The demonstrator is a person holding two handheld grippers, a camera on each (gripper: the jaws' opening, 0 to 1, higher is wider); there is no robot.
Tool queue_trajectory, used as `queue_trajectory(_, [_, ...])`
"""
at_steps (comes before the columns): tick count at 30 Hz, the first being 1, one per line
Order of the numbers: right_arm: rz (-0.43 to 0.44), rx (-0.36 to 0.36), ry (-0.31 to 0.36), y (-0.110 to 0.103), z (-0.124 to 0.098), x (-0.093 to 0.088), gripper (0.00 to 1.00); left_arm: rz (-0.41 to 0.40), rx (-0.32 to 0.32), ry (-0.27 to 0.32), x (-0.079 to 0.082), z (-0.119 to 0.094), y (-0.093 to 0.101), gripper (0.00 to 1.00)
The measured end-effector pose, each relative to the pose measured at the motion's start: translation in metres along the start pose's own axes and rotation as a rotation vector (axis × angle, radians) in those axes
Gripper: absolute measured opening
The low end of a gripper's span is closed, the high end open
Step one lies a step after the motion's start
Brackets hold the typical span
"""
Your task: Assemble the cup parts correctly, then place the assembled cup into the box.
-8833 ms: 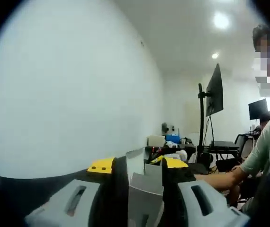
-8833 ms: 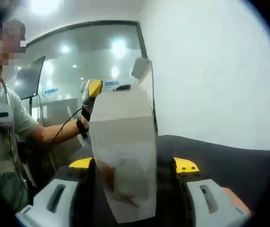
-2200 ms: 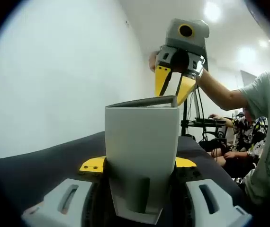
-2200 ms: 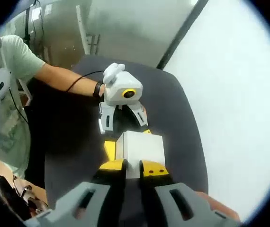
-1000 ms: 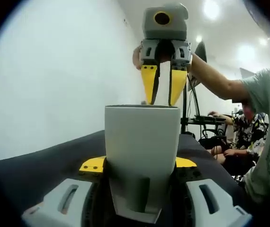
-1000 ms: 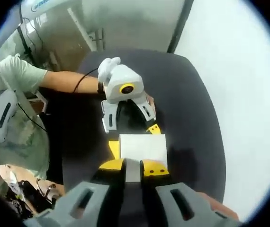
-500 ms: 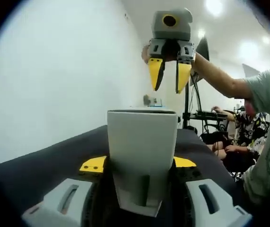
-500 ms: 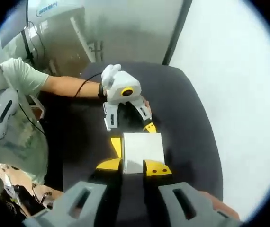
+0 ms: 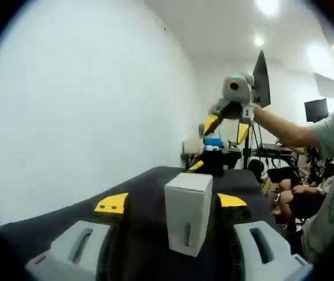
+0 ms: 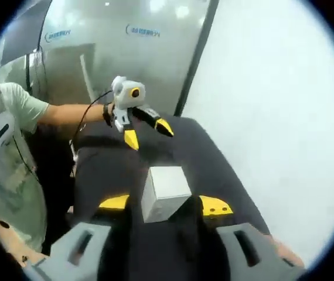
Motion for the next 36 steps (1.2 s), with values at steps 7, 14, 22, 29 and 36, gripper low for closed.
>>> queue_trajectory(7, [0.035, -0.111, 0.188, -0.008, -0.027, -0.005, 0.67, 0.021, 0.059, 0.017, 0.017, -0.027, 0.017, 0.81])
queue_trajectory(14, [0.071, -0.201, 0.299, -0.013, -0.037, -0.029, 0.88, 0.036, 0.124, 0.006, 0.008, -0.051, 0.026, 0.96])
queue_trajectory(22, [0.197, -0.322, 0.439, -0.011, -0.048, -0.078, 0.91, -0.012, 0.249, 0.031, -0.014, -0.077, 0.02, 0.96])
queue_trajectory(29, [0.313, -0.379, 0.418, -0.019, -0.039, -0.142, 0.93, -0.039, 0.291, 0.009, -0.059, -0.081, 0.037, 0.96])
queue_trajectory(36, [0.364, -0.419, 0.46, -0.019, -0.038, -0.172, 0.93, -0.061, 0.35, 0.028, -0.085, -0.082, 0.04, 0.96])
Point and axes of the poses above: the point that each gripper's makers call its tool centre point, and the gripper's own axes: z roughly forward along the fingers, y roughly to its right, x roughly out of its top, the point moved 3 cm from there along -z, roughly backward along the fingers, and after that the axes turned 5 degrees about z, right-handed, at the moved point
